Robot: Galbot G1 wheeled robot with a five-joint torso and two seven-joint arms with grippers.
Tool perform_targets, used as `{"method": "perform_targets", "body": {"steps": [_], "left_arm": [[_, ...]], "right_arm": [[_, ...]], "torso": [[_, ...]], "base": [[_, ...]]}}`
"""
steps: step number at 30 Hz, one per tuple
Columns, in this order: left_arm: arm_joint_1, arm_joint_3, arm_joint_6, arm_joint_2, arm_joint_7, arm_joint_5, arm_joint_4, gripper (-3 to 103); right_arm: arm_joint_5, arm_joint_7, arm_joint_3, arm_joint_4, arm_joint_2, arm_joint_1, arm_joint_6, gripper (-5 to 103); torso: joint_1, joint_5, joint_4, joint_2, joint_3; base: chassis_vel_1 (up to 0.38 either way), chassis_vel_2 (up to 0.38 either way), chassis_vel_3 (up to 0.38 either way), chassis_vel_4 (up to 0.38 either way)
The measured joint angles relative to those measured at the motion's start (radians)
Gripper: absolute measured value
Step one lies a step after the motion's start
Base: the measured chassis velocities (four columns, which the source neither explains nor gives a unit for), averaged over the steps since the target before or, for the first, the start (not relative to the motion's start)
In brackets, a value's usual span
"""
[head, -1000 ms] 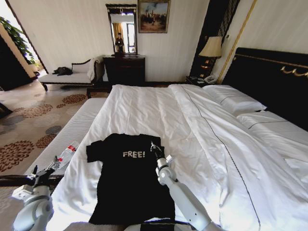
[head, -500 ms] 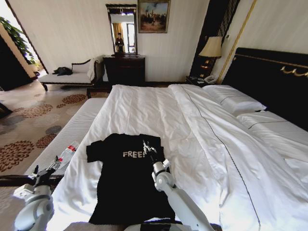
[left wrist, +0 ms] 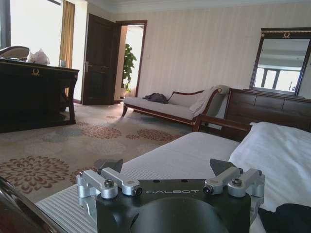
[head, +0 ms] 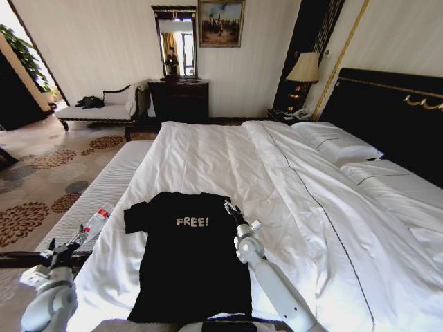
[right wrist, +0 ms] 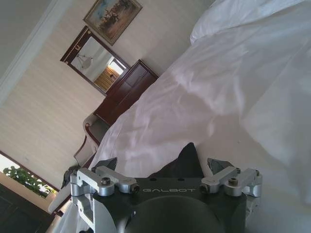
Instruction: Fold the clothes on the bed.
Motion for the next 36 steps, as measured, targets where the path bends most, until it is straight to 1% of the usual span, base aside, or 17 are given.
{"method": "perform_targets", "body": {"steps": [8, 14, 20, 24, 28, 30, 31, 32, 33, 35, 36], "left_arm": [[0.002, 0.000, -0.006, -0.005, 0.000, 0.002, 0.002, 100], [0.003, -0.002, -0.011, -0.008, 0.000, 0.003, 0.006, 100], [0.001, 0.002, -0.011, -0.011, 0.000, 0.006, 0.004, 100], [0.002, -0.001, -0.011, -0.009, 0.000, 0.006, 0.003, 100], [0.004, -0.002, -0.011, -0.010, 0.000, 0.006, 0.000, 100], [0.006, -0.003, -0.012, -0.011, 0.000, 0.006, -0.001, 100], [0.007, -0.004, -0.012, -0.011, 0.000, 0.006, -0.002, 100], [0.007, -0.004, -0.012, -0.011, 0.000, 0.006, -0.002, 100], [0.007, -0.005, -0.013, -0.011, 0.000, 0.006, -0.002, 100], [0.008, -0.007, -0.014, -0.011, 0.000, 0.006, -0.002, 100], [0.008, -0.007, -0.015, -0.011, -0.001, 0.006, -0.002, 100]], "right_arm": [[-0.014, -0.016, -0.029, 0.053, 0.009, -0.052, -0.003, 100], [-0.029, -0.054, -0.051, 0.135, 0.002, -0.135, -0.004, 100], [-0.045, -0.067, -0.060, 0.186, -0.013, -0.205, -0.004, 100], [-0.056, -0.072, -0.051, 0.193, -0.021, -0.220, -0.002, 100], [-0.076, -0.071, -0.031, 0.197, -0.024, -0.205, 0.010, 100], [-0.112, -0.048, -0.017, 0.200, -0.028, -0.185, 0.010, 100], [-0.150, -0.024, -0.012, 0.197, -0.032, -0.176, 0.004, 100], [-0.150, -0.024, -0.012, 0.197, -0.032, -0.176, 0.004, 100], [-0.221, 0.002, -0.006, 0.184, -0.040, -0.165, -0.002, 100], [-0.353, 0.023, 0.002, 0.154, -0.056, -0.153, -0.004, 100], [-0.392, 0.027, 0.004, 0.147, -0.066, -0.151, -0.006, 100]], "torso": [[0.000, -0.0001, 0.0000, 0.000, 0.000], [0.000, -0.0001, 0.0001, 0.000, 0.000], [0.000, -0.0002, 0.0000, 0.000, 0.000], [0.000, -0.0001, 0.0000, 0.000, 0.000], [0.000, -0.0001, 0.0000, 0.000, 0.000], [0.000, -0.0001, 0.0001, 0.000, 0.000], [0.000, -0.0001, 0.0001, 0.000, 0.000], [0.000, -0.0001, 0.0001, 0.000, 0.000], [0.000, -0.0001, 0.0001, 0.000, 0.000], [0.000, 0.0000, 0.0001, 0.000, 0.000], [0.000, 0.0000, 0.0000, 0.000, 0.000]], "base": [[0.000, 0.000, 0.000, 0.000], [0.000, 0.000, 0.000, 0.000], [0.000, 0.000, 0.000, 0.000], [0.000, 0.000, 0.000, 0.000], [0.000, 0.000, 0.000, 0.000], [0.000, 0.000, 0.000, 0.000], [0.000, 0.000, 0.000, 0.000], [0.000, 0.000, 0.000, 0.000], [0.000, 0.000, 0.000, 0.000], [0.000, 0.000, 0.000, 0.000], [0.000, 0.000, 0.000, 0.000]]}}
